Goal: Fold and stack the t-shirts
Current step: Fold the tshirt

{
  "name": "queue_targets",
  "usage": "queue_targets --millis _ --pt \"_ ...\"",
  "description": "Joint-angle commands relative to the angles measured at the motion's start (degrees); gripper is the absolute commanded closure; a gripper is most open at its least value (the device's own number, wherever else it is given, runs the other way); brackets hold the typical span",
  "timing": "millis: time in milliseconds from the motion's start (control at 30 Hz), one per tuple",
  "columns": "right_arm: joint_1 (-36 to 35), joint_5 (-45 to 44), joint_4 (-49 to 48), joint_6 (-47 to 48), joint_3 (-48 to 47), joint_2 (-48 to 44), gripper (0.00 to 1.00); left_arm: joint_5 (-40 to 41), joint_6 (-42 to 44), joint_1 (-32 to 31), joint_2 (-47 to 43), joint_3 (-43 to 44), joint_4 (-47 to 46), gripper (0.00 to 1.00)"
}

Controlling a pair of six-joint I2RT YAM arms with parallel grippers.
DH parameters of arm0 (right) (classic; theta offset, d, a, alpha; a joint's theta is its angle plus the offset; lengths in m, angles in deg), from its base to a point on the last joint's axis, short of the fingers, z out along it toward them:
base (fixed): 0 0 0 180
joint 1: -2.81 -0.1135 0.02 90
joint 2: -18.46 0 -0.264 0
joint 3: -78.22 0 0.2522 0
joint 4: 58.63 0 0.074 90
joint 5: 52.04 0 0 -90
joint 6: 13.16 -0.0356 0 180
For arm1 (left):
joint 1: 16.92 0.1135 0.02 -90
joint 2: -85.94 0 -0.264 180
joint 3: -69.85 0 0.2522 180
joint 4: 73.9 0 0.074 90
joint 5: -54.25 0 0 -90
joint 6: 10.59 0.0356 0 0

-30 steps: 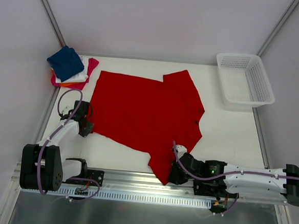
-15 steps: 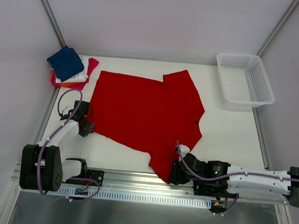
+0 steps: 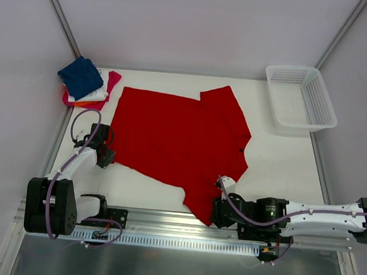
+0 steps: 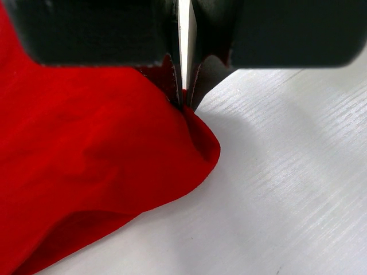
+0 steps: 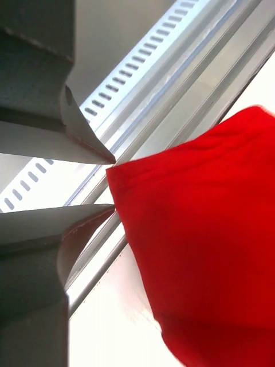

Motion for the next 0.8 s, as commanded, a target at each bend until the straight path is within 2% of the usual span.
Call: queue_targets --millis 0,133,367,767 --pt "-0.8 -6.5 5.3 1.9 -5.8 -1.1 0.62 -0.9 1.0 0.2 -0.7 -0.4 -0.8 1.00" --pt "-0.9 -6.5 5.4 2.7 -7.9 -0.3 0.61 -0.9 1.0 0.2 -0.9 -0.4 -0.8 1.00" --pt "-3.7 -5.5 2.2 0.0 -6.3 2.4 0.61 -0.9 1.0 0.2 -0.8 -0.4 -0.8 1.00" --pt "-12.4 -9.9 2.6 -7.4 -6.1 5.1 0.61 -1.0 1.2 0.2 -1.0 -0.5 -0.8 1.00"
